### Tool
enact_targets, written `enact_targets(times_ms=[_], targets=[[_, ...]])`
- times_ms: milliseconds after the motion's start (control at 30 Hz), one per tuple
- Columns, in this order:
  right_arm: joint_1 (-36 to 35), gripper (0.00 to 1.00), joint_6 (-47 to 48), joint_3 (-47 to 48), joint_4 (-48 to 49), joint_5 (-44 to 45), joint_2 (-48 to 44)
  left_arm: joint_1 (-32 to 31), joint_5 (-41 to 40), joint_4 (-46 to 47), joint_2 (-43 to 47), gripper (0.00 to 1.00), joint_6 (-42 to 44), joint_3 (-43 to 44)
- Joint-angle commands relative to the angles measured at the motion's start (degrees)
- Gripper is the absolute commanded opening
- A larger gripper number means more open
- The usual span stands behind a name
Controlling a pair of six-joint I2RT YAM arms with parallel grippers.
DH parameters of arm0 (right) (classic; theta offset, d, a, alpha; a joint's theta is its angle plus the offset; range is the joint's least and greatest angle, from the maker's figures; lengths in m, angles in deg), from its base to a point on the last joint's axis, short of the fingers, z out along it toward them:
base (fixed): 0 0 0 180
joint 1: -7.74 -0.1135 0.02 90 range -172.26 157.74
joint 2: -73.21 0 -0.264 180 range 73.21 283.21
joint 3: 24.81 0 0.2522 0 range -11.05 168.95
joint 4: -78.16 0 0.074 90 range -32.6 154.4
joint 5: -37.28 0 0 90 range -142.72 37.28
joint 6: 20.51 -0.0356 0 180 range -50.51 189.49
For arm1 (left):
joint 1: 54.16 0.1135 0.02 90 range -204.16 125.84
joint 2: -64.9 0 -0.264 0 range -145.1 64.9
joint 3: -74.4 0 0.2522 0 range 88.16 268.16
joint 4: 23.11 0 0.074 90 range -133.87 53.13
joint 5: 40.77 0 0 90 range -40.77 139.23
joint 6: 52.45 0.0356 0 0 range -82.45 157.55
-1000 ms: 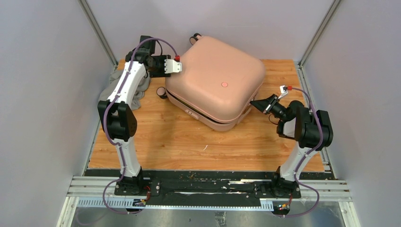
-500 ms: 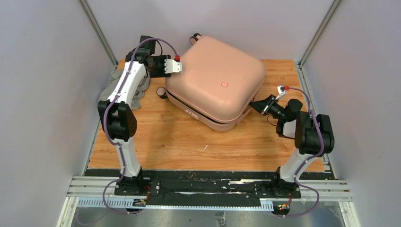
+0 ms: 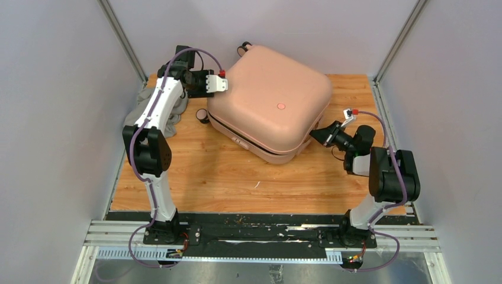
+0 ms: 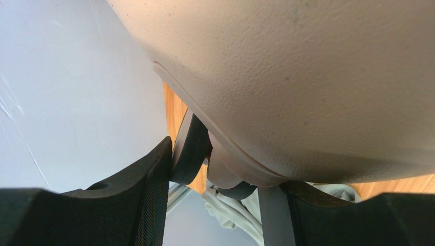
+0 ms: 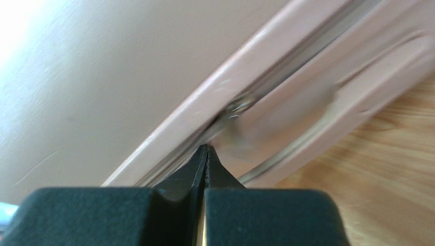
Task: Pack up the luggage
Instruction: Zip the luggage at the center of the board.
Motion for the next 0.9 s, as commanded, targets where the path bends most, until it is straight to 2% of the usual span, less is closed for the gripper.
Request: enact_targets(times_ms=[0,200,267,333,433,533,633,733,767,867], targets=[[-5.13,0.00,6.16,-3.24,-9.35,-4.85,-7.35,0.22,0.57,5.62,2.38,0.00,-9.83,0.75],[-7.50,0.00,14.51,-3.75,-26.39,-0.87,-17.36,0.25,-0.09,6.17,1.57,0.00,-10.55,0.97],[-7.54,0.00,17.80,-2.49,-34.55,2.78,-19.10,0.41,-0.27,6.24,1.61,0.00,-10.64,1.01],[-6.82,0.01,18.83,-1.74,-38.56,7.51,-20.81,0.76,-0.25,6.23,1.91,0.00,-10.58,0.85],[-3.15,0.32,17.67,-0.78,-38.98,11.51,-22.58,1.60,0.08,6.27,2.70,0.00,-10.14,0.26],[-2.31,0.49,19.23,2.26,-41.05,12.89,-22.32,2.61,-0.11,6.23,3.33,0.00,-9.48,-0.41],[-2.30,0.52,18.79,4.98,-40.64,12.98,-19.00,3.44,-0.76,6.29,3.80,0.00,-9.04,-1.33],[-3.42,0.52,14.64,4.84,-34.37,11.29,-15.11,3.68,-2.97,9.26,4.06,0.02,-11.41,-2.84],[-4.44,0.52,14.53,4.97,-34.13,12.13,-13.80,3.65,-3.72,10.81,4.40,0.13,-13.17,-3.69],[-6.50,0.50,16.02,5.68,-39.37,17.30,-12.63,3.65,-4.29,13.87,6.17,0.55,-17.85,-6.89]])
